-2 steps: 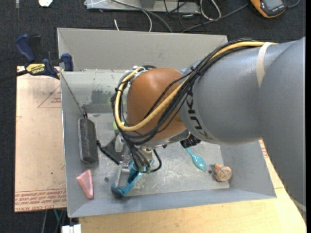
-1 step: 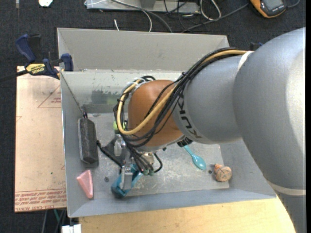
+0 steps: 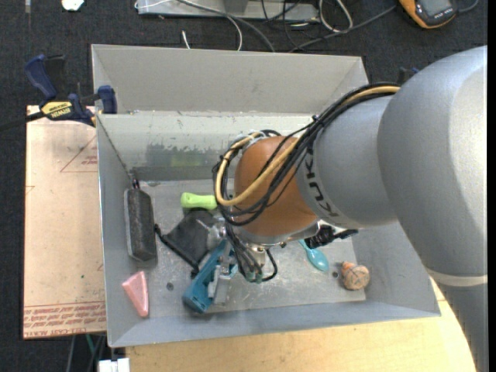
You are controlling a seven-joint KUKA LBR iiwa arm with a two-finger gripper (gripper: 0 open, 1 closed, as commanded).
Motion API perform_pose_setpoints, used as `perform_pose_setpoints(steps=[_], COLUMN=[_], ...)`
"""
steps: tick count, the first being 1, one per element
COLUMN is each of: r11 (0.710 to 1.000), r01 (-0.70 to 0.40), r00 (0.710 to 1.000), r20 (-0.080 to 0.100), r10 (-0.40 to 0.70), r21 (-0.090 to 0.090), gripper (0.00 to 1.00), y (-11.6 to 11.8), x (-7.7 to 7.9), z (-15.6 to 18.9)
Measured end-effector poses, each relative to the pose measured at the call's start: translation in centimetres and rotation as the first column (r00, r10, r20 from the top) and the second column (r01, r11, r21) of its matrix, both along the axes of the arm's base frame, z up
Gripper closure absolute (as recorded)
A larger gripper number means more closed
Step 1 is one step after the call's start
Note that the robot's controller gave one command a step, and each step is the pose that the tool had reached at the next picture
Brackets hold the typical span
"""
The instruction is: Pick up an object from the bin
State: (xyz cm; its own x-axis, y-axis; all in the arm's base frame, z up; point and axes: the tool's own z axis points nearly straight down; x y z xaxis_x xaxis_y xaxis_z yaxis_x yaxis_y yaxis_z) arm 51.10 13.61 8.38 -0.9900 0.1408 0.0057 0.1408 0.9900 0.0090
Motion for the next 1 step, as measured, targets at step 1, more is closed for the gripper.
perform_pose_setpoints(steps=[1], r11=[0.985], r01=[-0.170], r00=[0.985], r20=[0.024], r10=[0.170], r21=[-0.002], gripper=[1.00], y=[-1.10], x=[-2.64], z=[-1.10])
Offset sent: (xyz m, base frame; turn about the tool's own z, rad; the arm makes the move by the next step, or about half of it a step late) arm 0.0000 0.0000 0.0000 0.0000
